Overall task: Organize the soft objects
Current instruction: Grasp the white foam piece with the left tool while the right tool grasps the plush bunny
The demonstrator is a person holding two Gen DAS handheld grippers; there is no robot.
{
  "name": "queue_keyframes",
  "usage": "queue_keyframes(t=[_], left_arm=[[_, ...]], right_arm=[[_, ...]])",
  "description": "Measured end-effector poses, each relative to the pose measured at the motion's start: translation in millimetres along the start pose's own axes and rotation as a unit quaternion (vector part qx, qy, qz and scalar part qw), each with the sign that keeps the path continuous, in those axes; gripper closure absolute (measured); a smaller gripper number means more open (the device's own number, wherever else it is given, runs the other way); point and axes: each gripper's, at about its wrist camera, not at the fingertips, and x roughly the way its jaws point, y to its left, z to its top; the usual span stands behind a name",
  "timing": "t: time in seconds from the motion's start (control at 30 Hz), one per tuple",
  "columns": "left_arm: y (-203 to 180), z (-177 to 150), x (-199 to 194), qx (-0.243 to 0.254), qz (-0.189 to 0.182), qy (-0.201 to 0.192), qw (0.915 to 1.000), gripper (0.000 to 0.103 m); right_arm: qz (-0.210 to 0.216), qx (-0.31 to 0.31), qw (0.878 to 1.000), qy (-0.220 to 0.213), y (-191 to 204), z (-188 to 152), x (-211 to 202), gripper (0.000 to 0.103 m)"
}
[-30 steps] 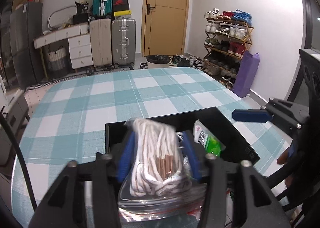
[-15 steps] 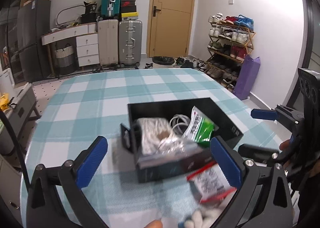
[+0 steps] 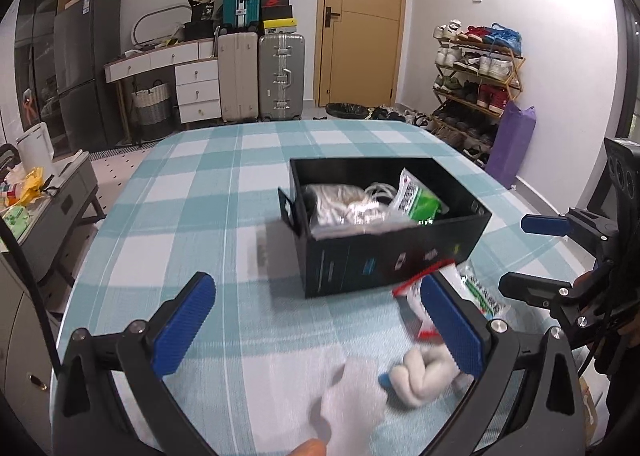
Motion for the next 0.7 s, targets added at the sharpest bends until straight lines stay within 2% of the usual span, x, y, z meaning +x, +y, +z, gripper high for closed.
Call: queue_keyframes(t=[0.43,0.7], left_arm=[[-2.2,-29.7,-5.9,0.01,0.009,0.031,0.9994,0.0],[-2.5,-42.7,-7.5,0.017,0.014,0.046,0.9987,0.0]], right_arm=[[-0.002,-0.015,1.0,0.019,4.0,-7.9,2.2,0.001],[0.016,-0.023,0.999,0.024,10.4,-7.9,0.9,0.001]])
